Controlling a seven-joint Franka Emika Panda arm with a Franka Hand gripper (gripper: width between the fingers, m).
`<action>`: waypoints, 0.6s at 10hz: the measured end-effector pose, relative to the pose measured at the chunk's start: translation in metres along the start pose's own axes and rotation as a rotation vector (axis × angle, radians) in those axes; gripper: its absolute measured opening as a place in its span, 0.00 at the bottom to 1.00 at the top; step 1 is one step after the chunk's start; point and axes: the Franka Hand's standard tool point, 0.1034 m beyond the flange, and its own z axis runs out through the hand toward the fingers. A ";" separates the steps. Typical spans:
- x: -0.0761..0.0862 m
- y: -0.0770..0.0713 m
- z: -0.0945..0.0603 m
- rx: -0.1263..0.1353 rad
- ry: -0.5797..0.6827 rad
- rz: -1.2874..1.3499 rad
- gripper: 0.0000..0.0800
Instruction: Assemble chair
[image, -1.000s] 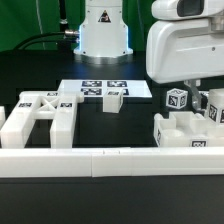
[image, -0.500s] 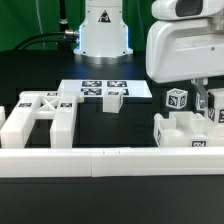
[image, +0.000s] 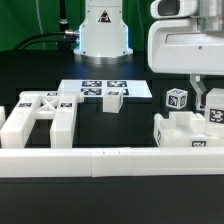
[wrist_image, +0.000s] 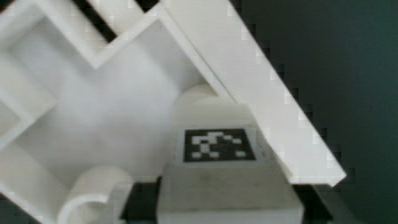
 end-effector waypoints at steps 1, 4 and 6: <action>-0.002 -0.001 0.000 -0.005 -0.001 0.149 0.36; -0.009 -0.004 0.001 -0.031 -0.001 0.445 0.36; -0.009 -0.004 0.001 -0.028 -0.003 0.438 0.48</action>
Offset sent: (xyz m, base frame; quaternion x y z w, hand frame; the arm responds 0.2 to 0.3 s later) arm -0.0012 0.0079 0.0003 -0.0445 -0.0132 0.2134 0.9759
